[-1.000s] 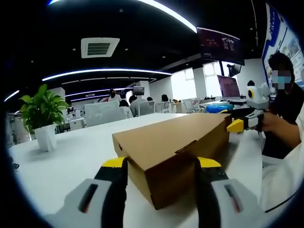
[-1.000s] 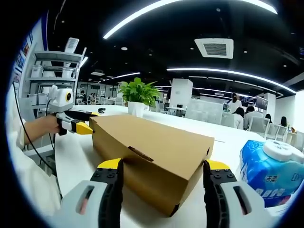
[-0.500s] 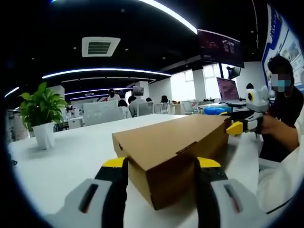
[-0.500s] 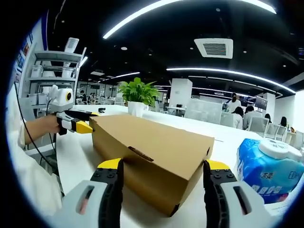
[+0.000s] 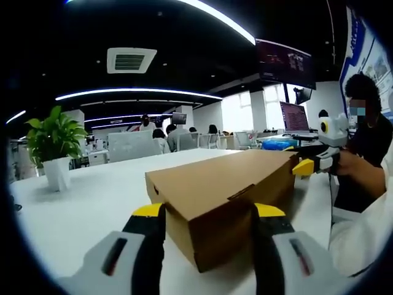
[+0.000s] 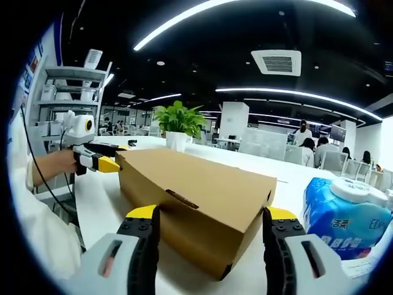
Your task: Operate the shoe box by opening the lid, removing the specified soft item, and placing it in the target area until the item is outside and the box remains undamaged.
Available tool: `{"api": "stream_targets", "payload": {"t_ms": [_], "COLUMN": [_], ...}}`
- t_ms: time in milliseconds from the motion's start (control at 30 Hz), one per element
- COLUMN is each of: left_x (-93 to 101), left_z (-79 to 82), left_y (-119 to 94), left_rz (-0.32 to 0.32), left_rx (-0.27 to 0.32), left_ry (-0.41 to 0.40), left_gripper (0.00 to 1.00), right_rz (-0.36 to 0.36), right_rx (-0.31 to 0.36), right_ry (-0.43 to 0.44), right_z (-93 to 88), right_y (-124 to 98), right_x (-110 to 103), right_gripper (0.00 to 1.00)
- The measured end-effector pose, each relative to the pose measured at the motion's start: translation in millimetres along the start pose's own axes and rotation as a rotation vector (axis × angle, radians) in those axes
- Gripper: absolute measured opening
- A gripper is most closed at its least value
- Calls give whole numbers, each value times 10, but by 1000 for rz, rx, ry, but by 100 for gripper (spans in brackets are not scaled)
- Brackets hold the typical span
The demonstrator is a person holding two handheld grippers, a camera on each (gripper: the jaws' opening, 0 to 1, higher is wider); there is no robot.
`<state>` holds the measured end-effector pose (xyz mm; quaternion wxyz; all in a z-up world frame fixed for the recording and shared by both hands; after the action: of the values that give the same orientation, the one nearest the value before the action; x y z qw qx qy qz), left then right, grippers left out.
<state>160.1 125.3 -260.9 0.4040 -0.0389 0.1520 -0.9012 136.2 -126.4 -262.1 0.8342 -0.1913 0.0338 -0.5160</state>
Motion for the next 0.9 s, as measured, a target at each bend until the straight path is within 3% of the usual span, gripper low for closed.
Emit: {"api": "stream_targets", "payload": {"t_ms": [900], "left_x": [189], "left_z": [4], "left_y": [-30], "left_rz": [-19], "left_rx": [-12], "left_ry": [27], "left_gripper": [53], "right_rz": [29], "right_rx": [-8], "right_ry": [-3], "right_z": [-76], "right_y": [-148], "right_x": [102], "right_gripper": [69]}}
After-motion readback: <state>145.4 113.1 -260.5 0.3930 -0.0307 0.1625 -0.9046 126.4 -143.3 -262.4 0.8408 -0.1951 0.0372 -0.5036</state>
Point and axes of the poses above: the point that each gripper's makers call its tool centre point, and the gripper's own axes: y roughly forward along the fingers, x roughly to its right, z roughly out of its top, the point moved 2 cm from there along -y, roughly backward along the fingers, and after that the axes turned 13 degrees about -x, right-handed, at the moved point
